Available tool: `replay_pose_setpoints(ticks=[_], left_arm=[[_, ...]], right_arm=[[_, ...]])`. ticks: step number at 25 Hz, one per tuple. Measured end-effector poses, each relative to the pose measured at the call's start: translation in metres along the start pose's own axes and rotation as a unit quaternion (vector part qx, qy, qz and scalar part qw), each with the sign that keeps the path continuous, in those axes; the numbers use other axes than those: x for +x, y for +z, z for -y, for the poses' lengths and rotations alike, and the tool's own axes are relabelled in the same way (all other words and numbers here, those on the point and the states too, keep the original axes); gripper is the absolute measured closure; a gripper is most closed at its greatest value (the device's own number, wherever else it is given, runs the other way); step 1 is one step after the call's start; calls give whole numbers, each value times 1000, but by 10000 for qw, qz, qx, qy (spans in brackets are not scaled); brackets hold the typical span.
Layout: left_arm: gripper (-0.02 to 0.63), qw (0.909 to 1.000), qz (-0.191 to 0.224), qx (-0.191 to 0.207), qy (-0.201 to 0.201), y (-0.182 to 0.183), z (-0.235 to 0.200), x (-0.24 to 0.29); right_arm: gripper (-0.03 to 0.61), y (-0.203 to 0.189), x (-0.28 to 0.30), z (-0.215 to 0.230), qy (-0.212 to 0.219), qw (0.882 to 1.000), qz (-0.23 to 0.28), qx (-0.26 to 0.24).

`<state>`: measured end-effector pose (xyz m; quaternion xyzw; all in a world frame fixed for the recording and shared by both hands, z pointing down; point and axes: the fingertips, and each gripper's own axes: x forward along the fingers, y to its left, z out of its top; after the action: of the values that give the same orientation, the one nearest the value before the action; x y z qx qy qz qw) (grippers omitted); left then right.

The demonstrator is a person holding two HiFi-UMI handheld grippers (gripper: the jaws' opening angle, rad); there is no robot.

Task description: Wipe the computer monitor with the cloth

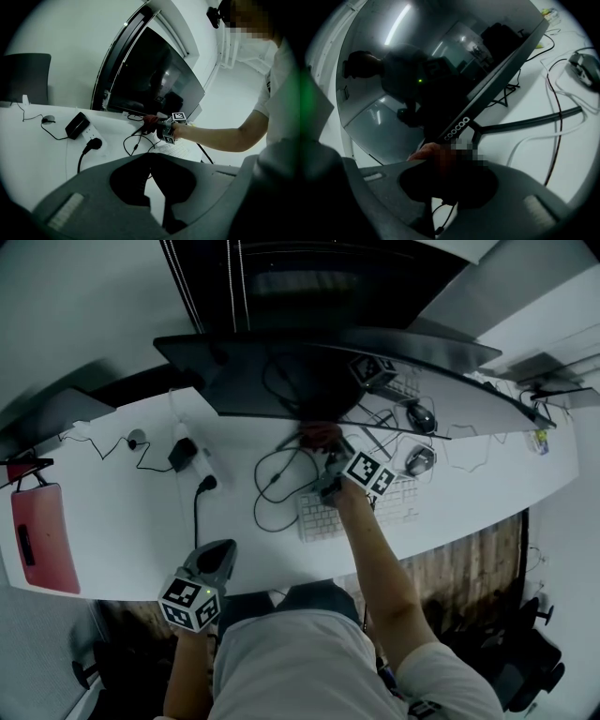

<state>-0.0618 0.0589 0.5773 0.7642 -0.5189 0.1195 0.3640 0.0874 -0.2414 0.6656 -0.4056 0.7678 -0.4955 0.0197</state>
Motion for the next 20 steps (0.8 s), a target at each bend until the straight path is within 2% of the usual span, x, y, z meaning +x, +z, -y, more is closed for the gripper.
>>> replay_pose_setpoints(ticks=[20], left_arm=[[604,9992,-111,300,-224,18,68,72]], right_arm=[[483,67,-59,76,-167,9995,188,216]])
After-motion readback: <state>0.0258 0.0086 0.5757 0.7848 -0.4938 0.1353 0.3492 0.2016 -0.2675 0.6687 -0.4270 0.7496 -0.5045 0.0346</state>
